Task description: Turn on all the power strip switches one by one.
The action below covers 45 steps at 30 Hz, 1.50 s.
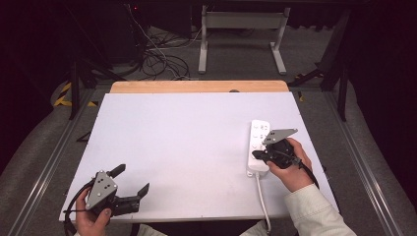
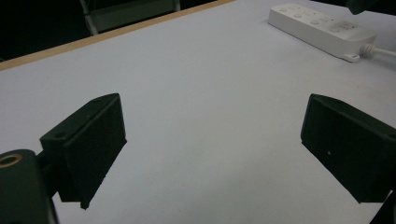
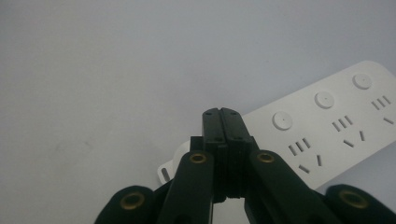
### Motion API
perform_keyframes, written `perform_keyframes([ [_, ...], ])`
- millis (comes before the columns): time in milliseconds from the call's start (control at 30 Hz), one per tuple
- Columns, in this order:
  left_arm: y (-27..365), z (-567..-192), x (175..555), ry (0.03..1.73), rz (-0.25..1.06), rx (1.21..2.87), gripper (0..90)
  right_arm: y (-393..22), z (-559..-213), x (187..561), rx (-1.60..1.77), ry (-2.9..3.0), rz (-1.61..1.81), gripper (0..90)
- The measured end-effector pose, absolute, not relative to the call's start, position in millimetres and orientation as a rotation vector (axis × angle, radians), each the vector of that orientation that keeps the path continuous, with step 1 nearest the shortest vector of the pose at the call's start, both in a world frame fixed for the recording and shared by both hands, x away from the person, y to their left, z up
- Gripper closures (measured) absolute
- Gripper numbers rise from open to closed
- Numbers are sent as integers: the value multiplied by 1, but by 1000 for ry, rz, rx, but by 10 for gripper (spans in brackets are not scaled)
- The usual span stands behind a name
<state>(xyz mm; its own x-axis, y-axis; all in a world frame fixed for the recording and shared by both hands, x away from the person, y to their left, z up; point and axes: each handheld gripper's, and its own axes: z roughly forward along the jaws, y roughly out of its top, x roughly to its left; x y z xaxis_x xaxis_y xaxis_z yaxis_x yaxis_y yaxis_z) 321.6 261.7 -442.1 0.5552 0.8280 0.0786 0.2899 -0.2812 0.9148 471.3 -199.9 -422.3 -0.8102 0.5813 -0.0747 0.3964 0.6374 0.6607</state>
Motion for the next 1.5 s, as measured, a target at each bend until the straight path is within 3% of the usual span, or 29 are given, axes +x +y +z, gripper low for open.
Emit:
perform_keyframes([
  [500, 260, -443, 321, 906, 699, 1850, 64, -194, -437, 490, 821, 2627, 825, 900],
  [1500, 260, -442, 321, 911, 687, 1846, 64, -187, -444, 491, 849, 2605, 768, 900],
])
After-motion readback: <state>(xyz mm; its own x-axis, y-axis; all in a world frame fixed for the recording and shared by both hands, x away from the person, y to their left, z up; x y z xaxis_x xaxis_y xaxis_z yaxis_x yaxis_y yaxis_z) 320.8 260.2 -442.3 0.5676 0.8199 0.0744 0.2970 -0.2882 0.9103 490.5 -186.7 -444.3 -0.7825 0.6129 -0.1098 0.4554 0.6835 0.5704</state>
